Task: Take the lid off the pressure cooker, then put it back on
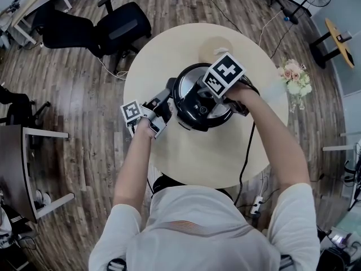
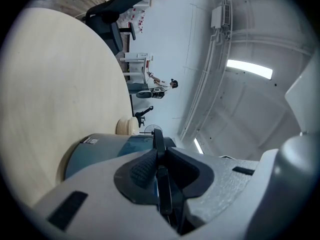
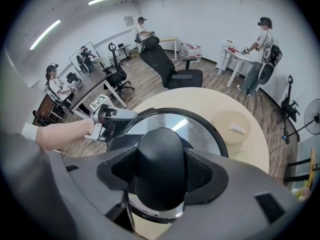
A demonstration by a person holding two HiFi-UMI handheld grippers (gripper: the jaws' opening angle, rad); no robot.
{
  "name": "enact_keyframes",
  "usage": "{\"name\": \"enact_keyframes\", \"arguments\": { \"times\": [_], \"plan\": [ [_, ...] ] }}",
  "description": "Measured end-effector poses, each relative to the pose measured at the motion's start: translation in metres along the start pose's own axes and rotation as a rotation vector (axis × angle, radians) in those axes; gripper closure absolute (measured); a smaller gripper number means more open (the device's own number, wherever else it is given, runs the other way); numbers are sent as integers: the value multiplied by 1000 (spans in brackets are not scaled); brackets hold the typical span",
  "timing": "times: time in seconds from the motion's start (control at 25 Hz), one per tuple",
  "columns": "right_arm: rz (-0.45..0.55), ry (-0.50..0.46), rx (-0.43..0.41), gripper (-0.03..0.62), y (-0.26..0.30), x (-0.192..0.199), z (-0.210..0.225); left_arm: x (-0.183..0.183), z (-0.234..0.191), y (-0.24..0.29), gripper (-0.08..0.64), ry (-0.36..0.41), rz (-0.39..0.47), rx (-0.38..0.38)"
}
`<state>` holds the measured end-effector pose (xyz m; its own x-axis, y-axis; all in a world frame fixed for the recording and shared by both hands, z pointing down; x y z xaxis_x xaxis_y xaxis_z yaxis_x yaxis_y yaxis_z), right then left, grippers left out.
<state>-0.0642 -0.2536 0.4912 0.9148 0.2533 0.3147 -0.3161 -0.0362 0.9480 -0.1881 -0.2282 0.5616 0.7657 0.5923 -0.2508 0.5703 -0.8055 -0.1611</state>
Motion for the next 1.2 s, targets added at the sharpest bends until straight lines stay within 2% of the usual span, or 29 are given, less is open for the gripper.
{"name": "enact_keyframes", "arguments": {
  "times": [0.44, 0.68, 0.84, 0.92, 1.2],
  "plan": [
    [-19, -96, -42, 311, 0, 0, -2, 0, 0, 0, 497, -6, 0, 11],
    [-62, -268, -98, 311, 3, 1, -9, 0, -1, -1, 497, 7, -18, -4],
    [-54, -463, -171, 311, 0, 3, -14, 1, 1, -1, 494, 14, -20, -3],
    [-37, -516, -194, 310, -1, 3, -16, 2, 1, -1, 494, 16, -24, -7],
    [-26, -507, -193, 310, 2, 2, -14, 1, 0, -1, 494, 9, -27, -3]
  ]
}}
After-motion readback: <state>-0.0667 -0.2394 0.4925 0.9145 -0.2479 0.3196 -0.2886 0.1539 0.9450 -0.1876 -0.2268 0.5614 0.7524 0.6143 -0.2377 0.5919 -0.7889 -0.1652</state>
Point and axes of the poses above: the fingertips, and each gripper's own axes: y forward along the fingers, z to its right, x out of its underside, the point moved 1 cm from there along -y, backward along the fingers, and after that the axes turned 14 degrees about -y, right-handed, at the moved point
